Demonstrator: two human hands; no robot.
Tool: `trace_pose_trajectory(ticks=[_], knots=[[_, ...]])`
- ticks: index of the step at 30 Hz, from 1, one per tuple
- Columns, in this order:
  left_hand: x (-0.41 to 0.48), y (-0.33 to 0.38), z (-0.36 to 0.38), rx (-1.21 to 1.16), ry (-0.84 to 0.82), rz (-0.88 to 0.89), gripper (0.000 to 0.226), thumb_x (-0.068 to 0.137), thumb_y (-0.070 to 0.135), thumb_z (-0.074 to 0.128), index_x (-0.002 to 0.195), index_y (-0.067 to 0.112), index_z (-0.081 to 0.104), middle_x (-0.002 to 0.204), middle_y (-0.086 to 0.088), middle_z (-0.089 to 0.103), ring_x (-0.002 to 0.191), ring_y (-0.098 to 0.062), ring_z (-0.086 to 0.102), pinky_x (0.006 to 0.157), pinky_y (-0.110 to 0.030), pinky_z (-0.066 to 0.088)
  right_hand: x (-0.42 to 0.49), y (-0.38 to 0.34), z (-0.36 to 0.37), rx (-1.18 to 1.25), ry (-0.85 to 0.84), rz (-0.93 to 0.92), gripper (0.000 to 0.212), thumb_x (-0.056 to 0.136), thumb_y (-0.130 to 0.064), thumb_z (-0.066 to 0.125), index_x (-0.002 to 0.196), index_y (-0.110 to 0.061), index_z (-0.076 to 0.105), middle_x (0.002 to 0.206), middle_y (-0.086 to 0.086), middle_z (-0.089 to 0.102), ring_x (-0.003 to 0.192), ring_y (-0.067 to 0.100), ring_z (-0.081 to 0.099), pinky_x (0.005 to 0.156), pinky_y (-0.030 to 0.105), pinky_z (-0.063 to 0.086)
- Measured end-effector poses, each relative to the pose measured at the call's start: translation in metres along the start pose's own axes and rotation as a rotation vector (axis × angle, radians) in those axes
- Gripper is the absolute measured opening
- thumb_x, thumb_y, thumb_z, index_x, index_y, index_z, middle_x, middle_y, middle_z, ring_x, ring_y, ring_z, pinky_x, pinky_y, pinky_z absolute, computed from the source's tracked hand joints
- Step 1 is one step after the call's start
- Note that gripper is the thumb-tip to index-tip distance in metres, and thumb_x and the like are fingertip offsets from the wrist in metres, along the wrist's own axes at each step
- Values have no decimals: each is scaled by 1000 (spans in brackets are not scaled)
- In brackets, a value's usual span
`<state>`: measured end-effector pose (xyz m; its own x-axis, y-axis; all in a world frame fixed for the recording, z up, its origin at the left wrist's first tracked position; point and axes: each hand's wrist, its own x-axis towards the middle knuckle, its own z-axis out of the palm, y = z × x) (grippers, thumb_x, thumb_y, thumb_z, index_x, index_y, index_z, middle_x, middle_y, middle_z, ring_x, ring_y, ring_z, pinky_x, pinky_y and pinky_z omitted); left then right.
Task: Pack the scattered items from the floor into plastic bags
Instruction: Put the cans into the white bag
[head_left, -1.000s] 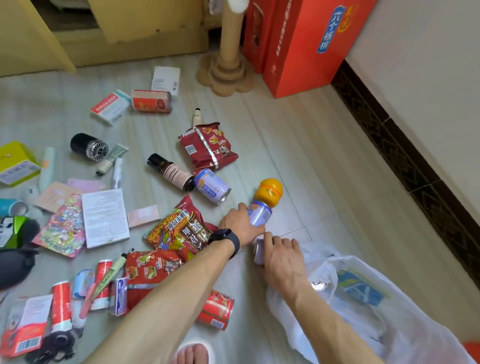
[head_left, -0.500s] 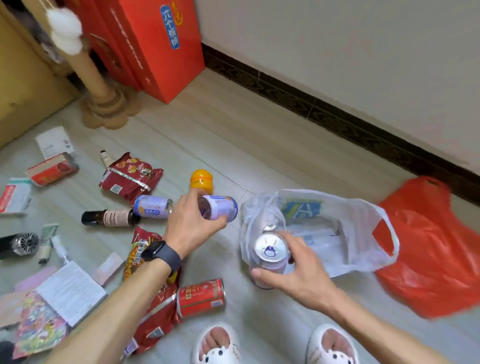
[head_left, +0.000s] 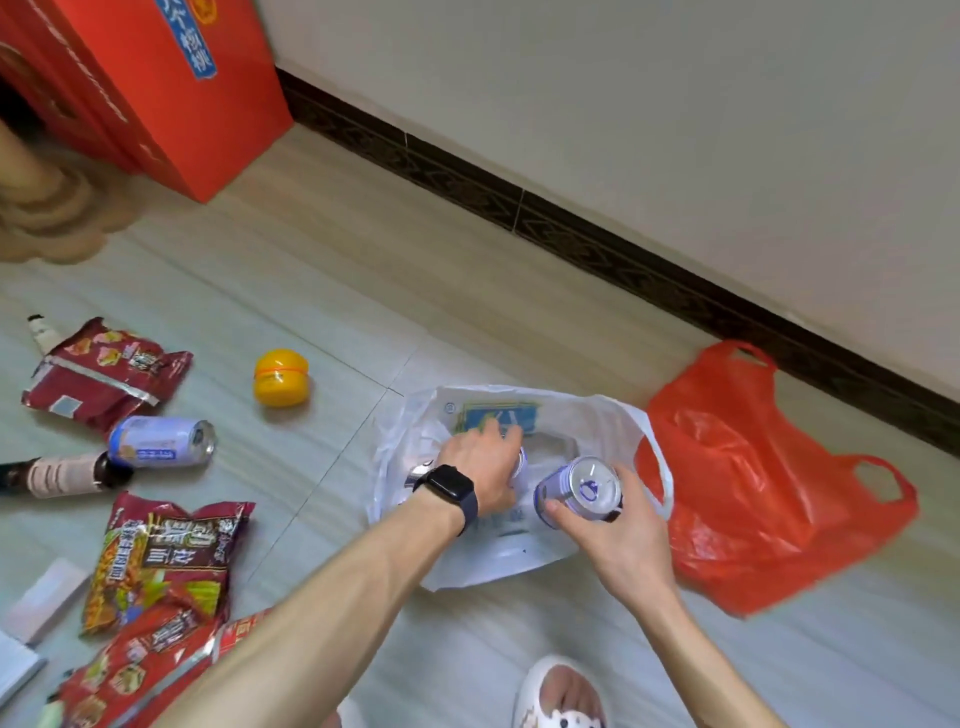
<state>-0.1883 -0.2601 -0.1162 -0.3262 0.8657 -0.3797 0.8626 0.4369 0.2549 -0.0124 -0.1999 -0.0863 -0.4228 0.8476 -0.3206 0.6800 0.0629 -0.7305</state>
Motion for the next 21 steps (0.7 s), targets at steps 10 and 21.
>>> trace_pose_trajectory(ticks=[10, 21], knots=[[12, -30, 16, 267, 83, -38, 49, 90, 34, 58, 132, 17, 41, 124, -10, 51, 99, -29, 61, 79, -35, 37, 81, 3, 56, -296, -186, -233, 56, 68, -35, 80, 115, -27, 51, 94, -10, 61, 92, 21, 60, 69, 32, 40], [-26, -34, 4, 381, 113, 29, 60, 93, 21, 49, 147, 10, 26, 144, -12, 38, 120, -32, 48, 96, -41, 36, 79, 18, 63, -530, -268, -278, 86, 78, -34, 71, 150, -19, 26, 148, 6, 43, 130, 31, 46, 96, 41, 47]])
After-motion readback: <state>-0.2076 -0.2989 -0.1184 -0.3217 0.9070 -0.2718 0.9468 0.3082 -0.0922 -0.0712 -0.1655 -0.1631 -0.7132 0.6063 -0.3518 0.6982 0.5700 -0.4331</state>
